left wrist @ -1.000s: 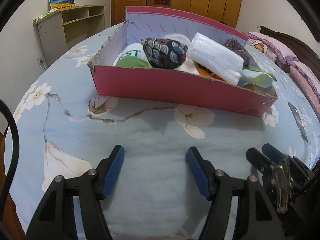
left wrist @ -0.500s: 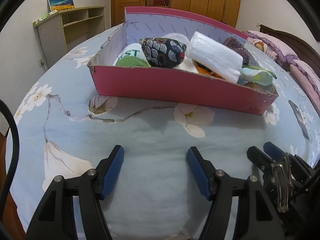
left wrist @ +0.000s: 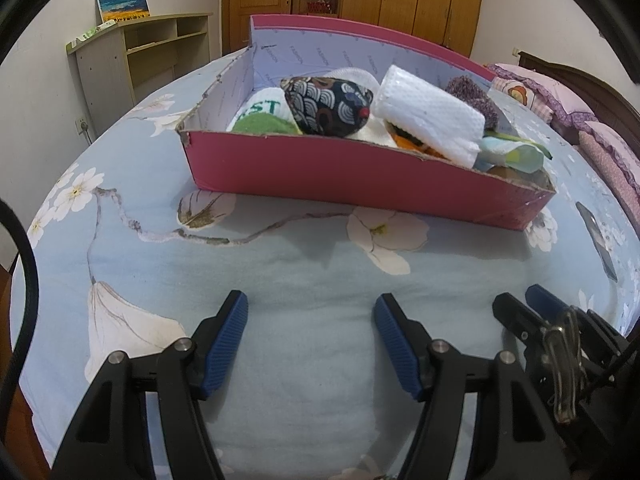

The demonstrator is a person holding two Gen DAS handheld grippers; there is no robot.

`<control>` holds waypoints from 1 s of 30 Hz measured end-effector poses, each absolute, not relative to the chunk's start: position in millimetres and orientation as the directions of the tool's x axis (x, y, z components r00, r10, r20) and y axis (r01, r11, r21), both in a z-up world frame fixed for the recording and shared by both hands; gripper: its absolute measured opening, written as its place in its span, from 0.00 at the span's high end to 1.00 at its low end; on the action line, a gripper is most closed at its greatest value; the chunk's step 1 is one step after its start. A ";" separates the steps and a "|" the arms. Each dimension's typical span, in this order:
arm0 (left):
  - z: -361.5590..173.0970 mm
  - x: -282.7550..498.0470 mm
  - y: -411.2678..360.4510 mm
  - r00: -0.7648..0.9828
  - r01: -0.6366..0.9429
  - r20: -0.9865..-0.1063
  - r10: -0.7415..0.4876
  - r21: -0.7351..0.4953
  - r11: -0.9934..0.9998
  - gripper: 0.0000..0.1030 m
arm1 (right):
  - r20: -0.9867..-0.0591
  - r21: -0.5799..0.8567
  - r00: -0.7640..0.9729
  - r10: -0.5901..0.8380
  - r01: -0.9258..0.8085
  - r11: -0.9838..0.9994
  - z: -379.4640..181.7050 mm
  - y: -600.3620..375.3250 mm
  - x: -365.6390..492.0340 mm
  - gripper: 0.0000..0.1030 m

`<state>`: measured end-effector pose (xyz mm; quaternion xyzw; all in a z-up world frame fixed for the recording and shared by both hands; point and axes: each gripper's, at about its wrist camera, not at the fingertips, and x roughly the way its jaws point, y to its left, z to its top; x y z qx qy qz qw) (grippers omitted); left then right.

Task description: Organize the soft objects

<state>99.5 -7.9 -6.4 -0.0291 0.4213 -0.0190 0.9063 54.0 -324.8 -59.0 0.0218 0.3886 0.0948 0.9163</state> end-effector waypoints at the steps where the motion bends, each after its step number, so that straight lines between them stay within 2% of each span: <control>1: -6.5 99.5 -7.9 0.644 0.010 -0.763 -0.059 -0.068 0.998 0.32 | -0.708 0.113 0.680 0.191 -0.157 0.981 -59.0 -324.8 54.0 0.55; 30: -7.9 100.2 -8.5 0.646 0.010 -0.761 -0.060 -0.070 0.998 0.32 | -0.708 0.107 0.682 0.185 -0.156 0.982 -59.1 -325.2 54.1 0.55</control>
